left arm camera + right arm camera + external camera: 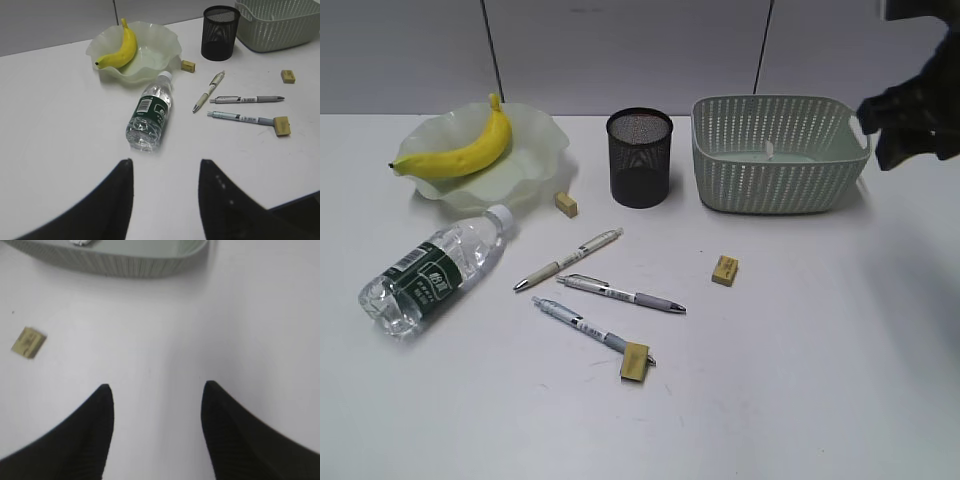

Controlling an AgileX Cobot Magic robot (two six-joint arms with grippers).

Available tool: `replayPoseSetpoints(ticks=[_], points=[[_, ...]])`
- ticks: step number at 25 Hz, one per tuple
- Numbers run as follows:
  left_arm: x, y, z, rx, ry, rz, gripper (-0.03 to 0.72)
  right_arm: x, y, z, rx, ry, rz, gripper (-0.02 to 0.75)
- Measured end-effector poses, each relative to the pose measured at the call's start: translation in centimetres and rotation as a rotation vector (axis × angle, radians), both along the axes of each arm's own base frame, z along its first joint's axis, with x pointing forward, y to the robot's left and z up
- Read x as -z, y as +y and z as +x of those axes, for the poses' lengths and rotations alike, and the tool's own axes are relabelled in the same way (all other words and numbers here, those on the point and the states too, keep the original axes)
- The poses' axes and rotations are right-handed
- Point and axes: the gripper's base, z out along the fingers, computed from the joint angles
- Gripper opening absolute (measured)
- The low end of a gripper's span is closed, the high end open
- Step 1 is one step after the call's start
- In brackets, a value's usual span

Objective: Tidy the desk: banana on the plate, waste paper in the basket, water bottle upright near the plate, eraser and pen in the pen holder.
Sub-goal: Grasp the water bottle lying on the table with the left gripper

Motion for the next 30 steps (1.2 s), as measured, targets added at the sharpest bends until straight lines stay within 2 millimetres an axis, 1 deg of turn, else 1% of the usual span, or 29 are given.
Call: replayPoseSetpoints(ticks=[6, 11, 16, 19, 21, 26, 30], points=[[0.0, 0.0, 0.0, 0.0, 0.0, 0.0, 0.322, -2.5, -1.9, -8.3, -0.056, -0.032, 0.072, 0.402], [0.0, 0.0, 0.0, 0.0, 0.0, 0.0, 0.322, -2.6, -3.6, -14.4, -0.069, -0.077, 0.111, 0.372], [0.0, 0.0, 0.0, 0.0, 0.0, 0.0, 0.322, -1.7, -5.4, -20.2, -0.117, -0.132, 0.099, 0.351], [0.0, 0.0, 0.0, 0.0, 0.0, 0.0, 0.322, -1.1, -6.2, -23.0, -0.131, -0.167, 0.107, 0.349], [0.0, 0.0, 0.0, 0.0, 0.0, 0.0, 0.322, -1.1, -6.6, -24.7, -0.136, -0.216, 0.134, 0.349], [0.0, 0.0, 0.0, 0.0, 0.0, 0.0, 0.322, -1.5, -7.6, -28.7, -0.185, -0.413, 0.194, 0.342], [0.0, 0.0, 0.0, 0.0, 0.0, 0.0, 0.322, -1.6, -8.0, -31.6, -0.252, -0.58, 0.241, 0.316]])
